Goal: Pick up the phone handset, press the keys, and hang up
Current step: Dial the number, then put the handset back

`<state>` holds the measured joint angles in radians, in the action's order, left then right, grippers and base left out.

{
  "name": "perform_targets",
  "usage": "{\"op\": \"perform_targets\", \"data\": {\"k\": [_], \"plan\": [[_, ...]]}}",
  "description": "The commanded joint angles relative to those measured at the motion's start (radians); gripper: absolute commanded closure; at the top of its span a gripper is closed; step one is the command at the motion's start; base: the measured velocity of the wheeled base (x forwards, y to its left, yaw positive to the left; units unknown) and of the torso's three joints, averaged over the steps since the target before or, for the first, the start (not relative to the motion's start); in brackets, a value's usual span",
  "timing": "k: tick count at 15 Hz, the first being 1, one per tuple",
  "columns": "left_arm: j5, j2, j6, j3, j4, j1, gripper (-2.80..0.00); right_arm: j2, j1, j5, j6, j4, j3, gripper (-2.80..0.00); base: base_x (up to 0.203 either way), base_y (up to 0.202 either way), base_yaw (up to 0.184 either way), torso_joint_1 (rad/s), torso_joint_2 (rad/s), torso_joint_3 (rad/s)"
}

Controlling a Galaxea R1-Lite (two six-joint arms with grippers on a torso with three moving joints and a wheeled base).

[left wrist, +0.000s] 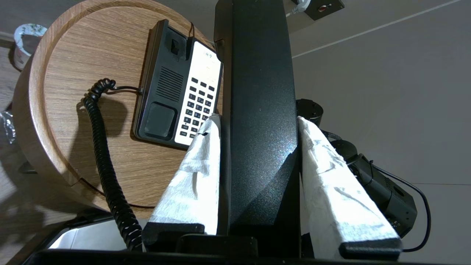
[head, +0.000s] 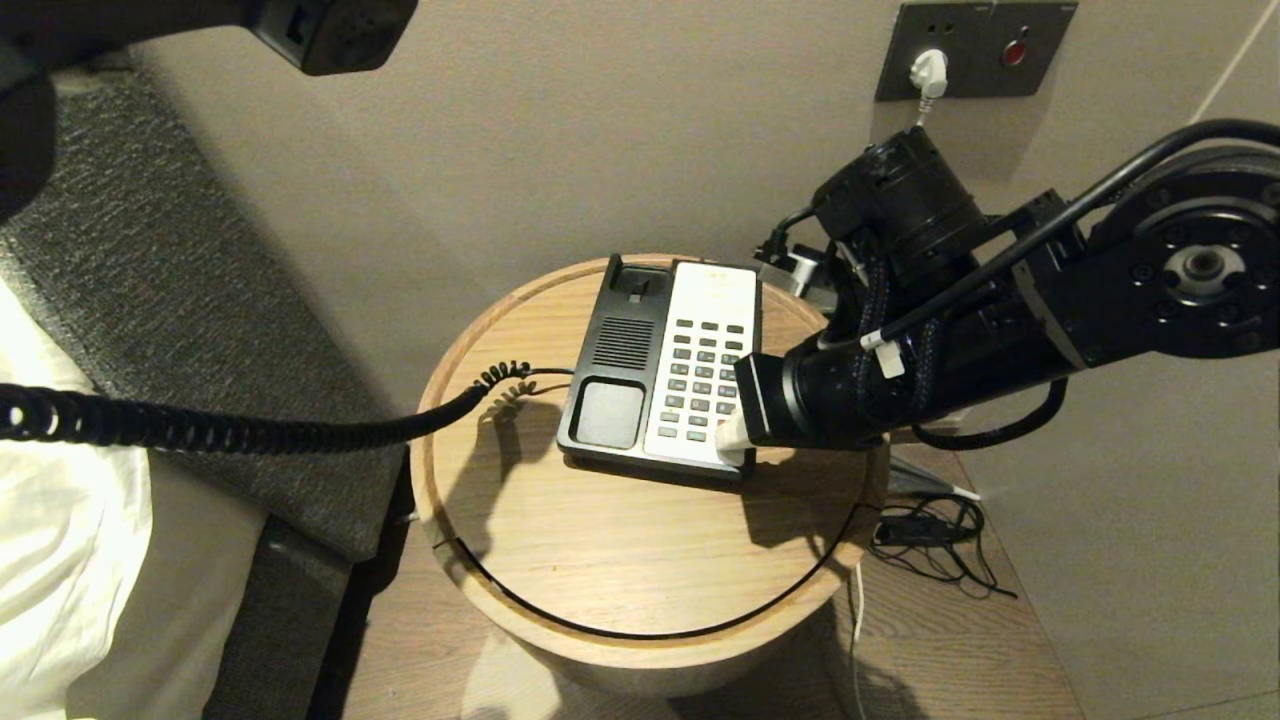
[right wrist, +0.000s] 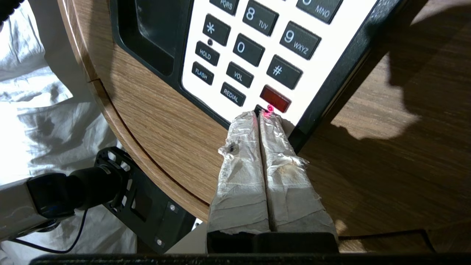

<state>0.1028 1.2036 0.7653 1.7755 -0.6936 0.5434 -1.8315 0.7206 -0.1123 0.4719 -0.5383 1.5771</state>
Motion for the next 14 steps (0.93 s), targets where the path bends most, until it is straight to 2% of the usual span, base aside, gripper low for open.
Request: {"op": "perform_targets", "data": {"k": [1, 9, 12, 14], "plan": [[0.000, -0.001, 0.005, -0.002, -0.004, 0.000, 0.00, 0.018, 0.000, 0.000, 0.005, -0.006, 0.003, 0.00, 0.000, 0.000, 0.000, 0.000, 0.00, 0.000], [0.005, 0.013, -0.009, -0.016, -0.003, 0.004, 0.00, 0.264, -0.019, 0.000, 0.055, -0.019, -0.003, 0.00, 0.000, 0.000, 0.000, 0.000, 0.00, 0.000], [0.003, 0.032, -0.100, -0.069, -0.003, 0.031, 0.00, 0.440, -0.115, 0.000, 0.071, -0.036, -0.018, 0.00, 0.000, 0.000, 0.000, 0.000, 0.00, 0.000], [-0.006, 0.045, -0.195, -0.129, -0.002, 0.058, 0.00, 0.580, -0.209, 0.000, 0.075, -0.043, -0.050, 0.00, 0.000, 0.000, 0.000, 0.000, 0.00, 0.000]]}}
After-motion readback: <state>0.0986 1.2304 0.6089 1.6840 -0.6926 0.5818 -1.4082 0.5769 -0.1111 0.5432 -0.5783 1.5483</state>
